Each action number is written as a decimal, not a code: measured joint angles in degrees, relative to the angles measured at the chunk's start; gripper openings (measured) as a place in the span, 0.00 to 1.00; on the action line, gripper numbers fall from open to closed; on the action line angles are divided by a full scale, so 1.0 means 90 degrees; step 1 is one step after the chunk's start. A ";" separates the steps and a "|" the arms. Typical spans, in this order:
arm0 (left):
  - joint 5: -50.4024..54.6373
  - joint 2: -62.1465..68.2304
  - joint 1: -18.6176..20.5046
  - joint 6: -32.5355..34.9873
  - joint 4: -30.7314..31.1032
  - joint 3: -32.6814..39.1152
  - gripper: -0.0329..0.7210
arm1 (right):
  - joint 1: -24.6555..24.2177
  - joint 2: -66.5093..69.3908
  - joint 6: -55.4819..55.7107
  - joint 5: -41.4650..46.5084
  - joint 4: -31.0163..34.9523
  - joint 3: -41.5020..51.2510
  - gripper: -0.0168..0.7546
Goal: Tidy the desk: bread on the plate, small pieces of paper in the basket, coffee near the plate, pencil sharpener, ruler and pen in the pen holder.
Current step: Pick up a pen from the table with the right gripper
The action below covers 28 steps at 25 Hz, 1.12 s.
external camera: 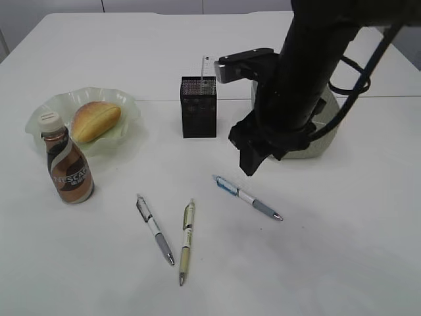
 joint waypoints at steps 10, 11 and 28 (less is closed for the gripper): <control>0.0000 -0.0031 0.0000 0.0000 0.0029 0.0000 0.53 | 0.0000 0.1355 -0.0075 0.0490 -0.0351 -0.1509 0.64; 0.0000 -0.0031 0.0000 0.0000 0.0038 0.0000 0.54 | 0.0000 0.1481 -0.0093 0.0518 -0.0366 -0.1631 0.64; 0.0000 -0.0031 0.0000 0.0000 0.0352 0.0000 0.54 | 0.0000 0.2725 -0.0754 0.0478 -0.0748 -0.1952 0.64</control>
